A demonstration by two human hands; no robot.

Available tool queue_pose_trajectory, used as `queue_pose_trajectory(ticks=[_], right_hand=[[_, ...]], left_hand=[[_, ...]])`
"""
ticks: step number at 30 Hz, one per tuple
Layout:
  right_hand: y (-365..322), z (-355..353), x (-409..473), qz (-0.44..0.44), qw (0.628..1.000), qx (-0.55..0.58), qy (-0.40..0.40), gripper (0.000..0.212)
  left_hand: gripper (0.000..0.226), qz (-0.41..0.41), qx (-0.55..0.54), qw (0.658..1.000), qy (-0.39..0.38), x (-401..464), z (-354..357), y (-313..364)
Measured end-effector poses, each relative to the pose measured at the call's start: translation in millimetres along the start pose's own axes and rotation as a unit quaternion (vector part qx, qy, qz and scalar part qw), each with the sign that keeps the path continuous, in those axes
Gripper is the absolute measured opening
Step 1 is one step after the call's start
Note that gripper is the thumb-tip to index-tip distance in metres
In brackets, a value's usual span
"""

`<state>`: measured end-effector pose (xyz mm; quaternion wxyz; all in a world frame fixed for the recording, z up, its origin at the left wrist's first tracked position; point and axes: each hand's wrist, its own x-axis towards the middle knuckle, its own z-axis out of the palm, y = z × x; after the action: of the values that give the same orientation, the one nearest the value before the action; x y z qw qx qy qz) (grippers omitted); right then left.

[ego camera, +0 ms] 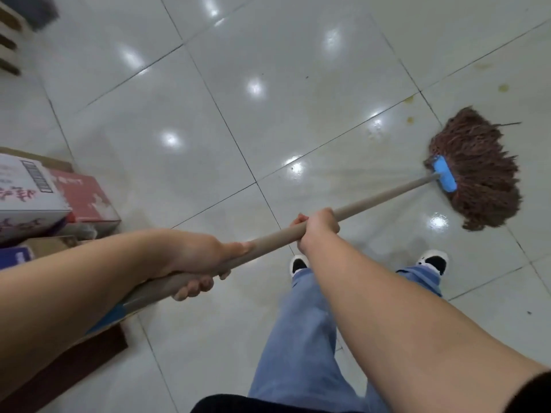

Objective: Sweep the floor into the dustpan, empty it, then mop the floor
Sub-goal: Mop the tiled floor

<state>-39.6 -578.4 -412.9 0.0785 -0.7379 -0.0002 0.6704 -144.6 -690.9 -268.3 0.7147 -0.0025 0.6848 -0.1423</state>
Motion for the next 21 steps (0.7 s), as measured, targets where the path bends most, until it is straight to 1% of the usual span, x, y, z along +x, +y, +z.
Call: queue_pose_trajectory(ticks=[4, 6, 10, 15, 18, 21], right_hand=[[-6.7, -2.1, 4.8, 0.001, 1.000, 0.005, 0.006, 0.025], [-12.5, -4.5, 8.9, -0.006, 1.000, 0.006, 0.006, 0.025], [-48.4, -9.6, 24.2, -0.016, 1.000, 0.022, -0.001, 0.026], [-149.9, -34.9, 50.3, -0.026, 0.997, 0.074, -0.009, 0.026], [-230.9, -58.0, 69.1, -0.033, 0.994, 0.100, -0.013, 0.025], [-318.9, -89.3, 88.3, -0.033, 0.993, 0.111, -0.008, 0.026]], left_hand=[[0.061, -0.003, 0.010, 1.000, -0.017, 7.4, 2.1, 8.1], [0.061, -0.007, 0.012, 1.000, -0.020, 9.6, 3.8, 17.1], [0.060, -0.003, 0.023, 1.000, -0.012, 12.9, 5.9, 58.5], [0.058, 0.027, 0.052, 0.998, 0.005, 6.3, 20.0, 167.3], [0.058, 0.048, 0.069, 0.996, 0.010, -3.2, 35.5, 251.1], [0.059, 0.053, 0.086, 0.995, 0.013, -17.1, 57.5, 344.1]])
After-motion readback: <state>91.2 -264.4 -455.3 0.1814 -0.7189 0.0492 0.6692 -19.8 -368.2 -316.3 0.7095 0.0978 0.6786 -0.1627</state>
